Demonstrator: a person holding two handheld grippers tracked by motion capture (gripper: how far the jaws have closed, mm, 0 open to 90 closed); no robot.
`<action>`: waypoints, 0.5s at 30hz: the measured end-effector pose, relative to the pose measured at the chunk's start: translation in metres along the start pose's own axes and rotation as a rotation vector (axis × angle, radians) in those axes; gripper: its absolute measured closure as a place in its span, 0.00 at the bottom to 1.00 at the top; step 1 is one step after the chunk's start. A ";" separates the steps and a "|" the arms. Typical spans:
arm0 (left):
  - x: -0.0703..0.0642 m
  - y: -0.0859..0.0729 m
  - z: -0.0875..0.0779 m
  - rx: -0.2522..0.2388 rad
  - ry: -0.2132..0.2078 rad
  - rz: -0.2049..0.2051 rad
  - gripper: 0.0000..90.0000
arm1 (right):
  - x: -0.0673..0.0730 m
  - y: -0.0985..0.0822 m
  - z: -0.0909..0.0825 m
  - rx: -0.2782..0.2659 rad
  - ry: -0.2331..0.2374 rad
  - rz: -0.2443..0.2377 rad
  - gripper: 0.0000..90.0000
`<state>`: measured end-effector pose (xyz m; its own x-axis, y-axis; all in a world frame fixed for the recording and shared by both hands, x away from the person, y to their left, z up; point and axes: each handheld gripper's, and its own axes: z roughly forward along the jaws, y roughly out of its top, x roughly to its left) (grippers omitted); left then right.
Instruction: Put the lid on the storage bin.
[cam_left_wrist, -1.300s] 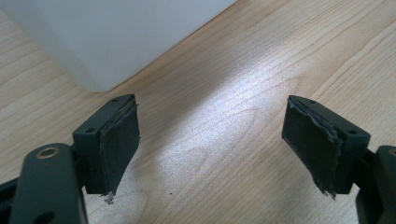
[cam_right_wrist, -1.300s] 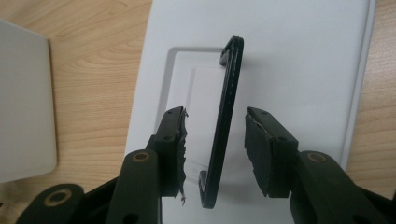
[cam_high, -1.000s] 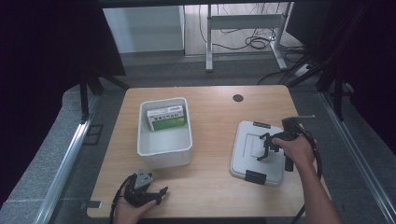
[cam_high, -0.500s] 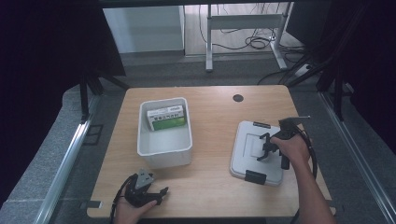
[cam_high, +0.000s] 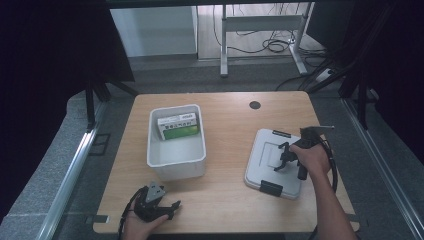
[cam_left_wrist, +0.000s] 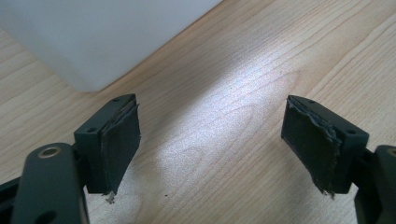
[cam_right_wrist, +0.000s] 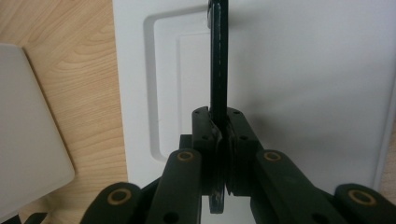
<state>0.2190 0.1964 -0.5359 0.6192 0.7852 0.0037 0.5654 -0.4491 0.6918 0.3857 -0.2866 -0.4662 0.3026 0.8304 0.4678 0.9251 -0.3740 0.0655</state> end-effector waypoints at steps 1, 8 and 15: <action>0.000 0.000 0.000 0.001 0.001 0.000 0.22 | 0.000 0.000 0.000 -0.001 0.000 0.001 0.94; 0.001 0.000 0.000 -0.001 0.001 0.000 0.22 | 0.009 -0.001 -0.009 -0.010 0.015 -0.021 0.94; 0.001 0.000 0.000 -0.002 0.001 0.000 0.22 | 0.018 -0.004 -0.018 -0.019 0.031 -0.053 0.94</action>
<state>0.2192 0.1976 -0.5357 0.6184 0.7858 0.0046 0.5645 -0.4484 0.6931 0.3835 -0.2777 -0.4426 0.2455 0.8364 0.4901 0.9351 -0.3377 0.1078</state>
